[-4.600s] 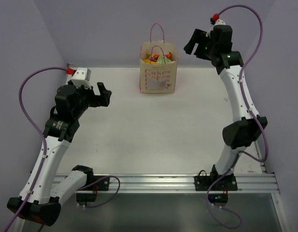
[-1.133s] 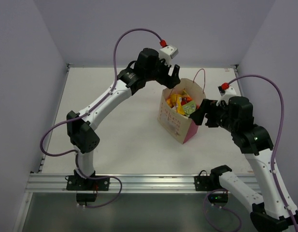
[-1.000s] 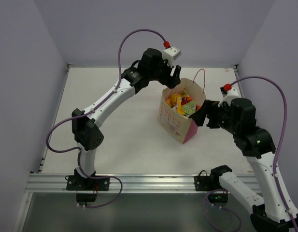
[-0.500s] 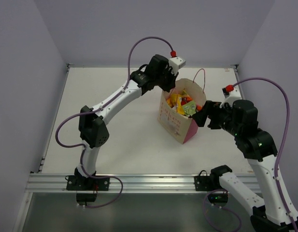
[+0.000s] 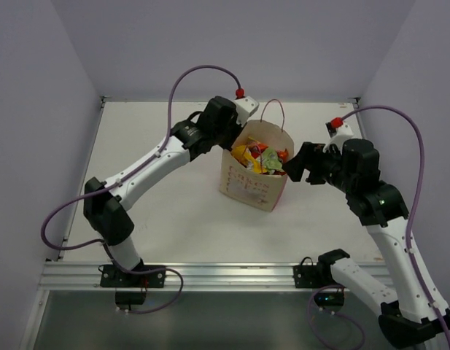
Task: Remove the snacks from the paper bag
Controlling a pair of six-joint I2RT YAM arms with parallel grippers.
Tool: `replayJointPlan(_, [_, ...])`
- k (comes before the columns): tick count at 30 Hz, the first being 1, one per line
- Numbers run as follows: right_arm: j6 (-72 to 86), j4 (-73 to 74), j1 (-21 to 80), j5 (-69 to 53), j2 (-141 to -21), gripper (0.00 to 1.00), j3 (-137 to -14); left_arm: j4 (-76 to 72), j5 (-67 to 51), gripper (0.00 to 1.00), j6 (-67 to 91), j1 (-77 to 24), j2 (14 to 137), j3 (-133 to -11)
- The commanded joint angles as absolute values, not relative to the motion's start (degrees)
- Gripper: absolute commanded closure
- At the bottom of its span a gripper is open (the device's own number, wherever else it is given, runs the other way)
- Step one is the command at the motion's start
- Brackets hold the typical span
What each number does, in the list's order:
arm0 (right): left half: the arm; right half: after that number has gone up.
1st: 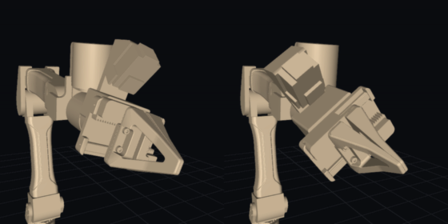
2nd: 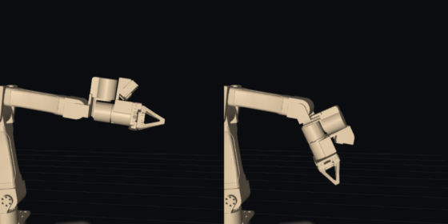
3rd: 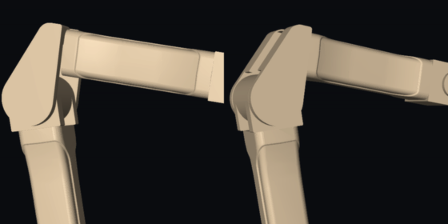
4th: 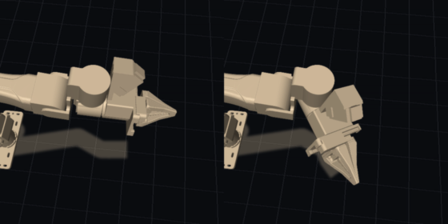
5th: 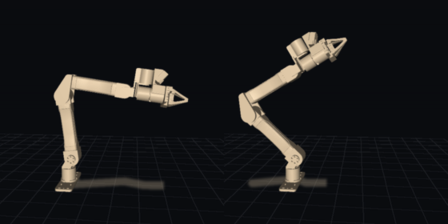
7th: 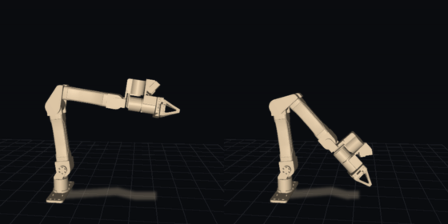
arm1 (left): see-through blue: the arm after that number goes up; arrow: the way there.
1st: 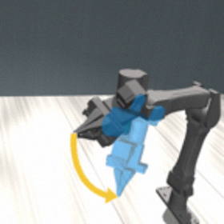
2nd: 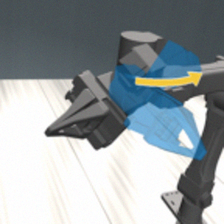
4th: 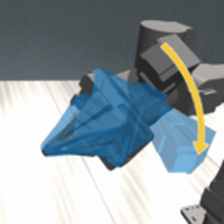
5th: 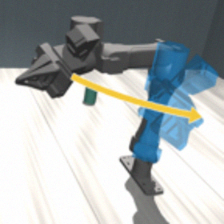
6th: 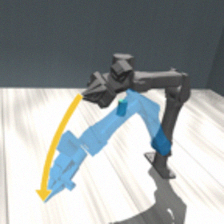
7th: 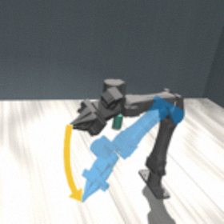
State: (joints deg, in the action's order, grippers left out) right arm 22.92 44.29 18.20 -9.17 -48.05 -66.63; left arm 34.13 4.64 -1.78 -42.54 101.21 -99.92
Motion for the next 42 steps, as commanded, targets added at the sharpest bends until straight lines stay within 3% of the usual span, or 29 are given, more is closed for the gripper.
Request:
replayJointPlan(1, [22.5,37.5,20.4,-12.5,-50.3,0.19,-69.5,24.9,16.0,1.00,-5.2,-41.8,89.5,-97.8])
replayJointPlan(9, [20.7,32.0,30.5,-8.2,-59.5,0.20,-75.9,16.4,25.7,1.00,-6.6,-39.7,76.8,-81.3])
replayJointPlan(19, [15.1,28.0,42.0,-2.5,-70.8,0.30,-85.5,9.4,23.9,1.00,-6.9,-31.7,69.6,-75.8])
replayJointPlan(27, [17.0,27.7,43.7,-0.1,-71.2,0.31,-82.0,20.2,24.1,1.00,9.1,-31.6,61.5,-65.1])
replayJointPlan(35, [18.3,28.3,43.7,-0.8,-67.9,0.30,-78.5,33.7,21.6,1.00,20.0,-31.6,57.5,-65.5])
replayJointPlan(38, [18.8,28.5,43.7,-1.5,-66.8,0.30,-77.4,35.3,23.1,0.80,20.1,-31.6,57.1,-66.3])
replayJointPlan(39, [18.9,28.6,43.7,-1.6,-66.5,0.30,-76.8,35.5,24.2,0.62,19.3,-31.6,57.0,-66.4])
replayJointPlan(42, [18.5,28.8,43.7,-2.5,-65.4,0.28,-76.0,35.9,25.7,0.42,16.0,-31.7,56.3,-67.0])
